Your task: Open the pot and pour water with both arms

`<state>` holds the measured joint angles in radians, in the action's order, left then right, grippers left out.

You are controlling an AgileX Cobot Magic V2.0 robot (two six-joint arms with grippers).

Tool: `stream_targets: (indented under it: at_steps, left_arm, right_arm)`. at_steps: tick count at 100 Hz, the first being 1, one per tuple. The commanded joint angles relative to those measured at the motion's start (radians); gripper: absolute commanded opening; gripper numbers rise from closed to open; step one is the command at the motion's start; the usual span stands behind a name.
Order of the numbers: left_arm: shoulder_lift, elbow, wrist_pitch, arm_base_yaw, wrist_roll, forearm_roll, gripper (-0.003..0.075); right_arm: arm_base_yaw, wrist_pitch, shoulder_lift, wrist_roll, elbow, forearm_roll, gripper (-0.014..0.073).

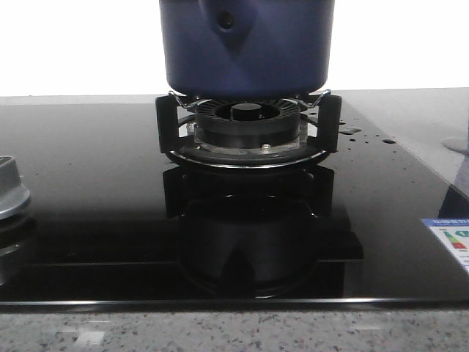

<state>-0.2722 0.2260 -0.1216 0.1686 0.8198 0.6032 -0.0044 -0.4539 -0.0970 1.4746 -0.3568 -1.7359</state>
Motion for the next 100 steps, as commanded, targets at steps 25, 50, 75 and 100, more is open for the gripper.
stream_targets:
  at_steps: [25,50,75,100]
  left_arm:
    - [0.146,-0.213,0.091,-0.001,-0.748,-0.614,-0.0020]
    - [0.302,-0.272,-0.090,-0.003,-0.748,-0.573,-0.0020]
    - [0.306,-0.272,-0.160,-0.030,-0.748,-0.546,-0.0020]
    - [0.306,-0.272,-0.160,-0.030,-0.748,-0.546,-0.0020]
  right_arm:
    - [0.001,0.026,-0.010,0.002,-0.024,0.022,-0.0064]
    - [0.001,0.026,-0.010,0.002,-0.023,0.022,-0.0064]
    - [0.001,0.026,-0.010,0.002,-0.023,0.022,-0.0064]
    - [0.001,0.026,-0.010,0.002,-0.023,0.022,-0.0064]
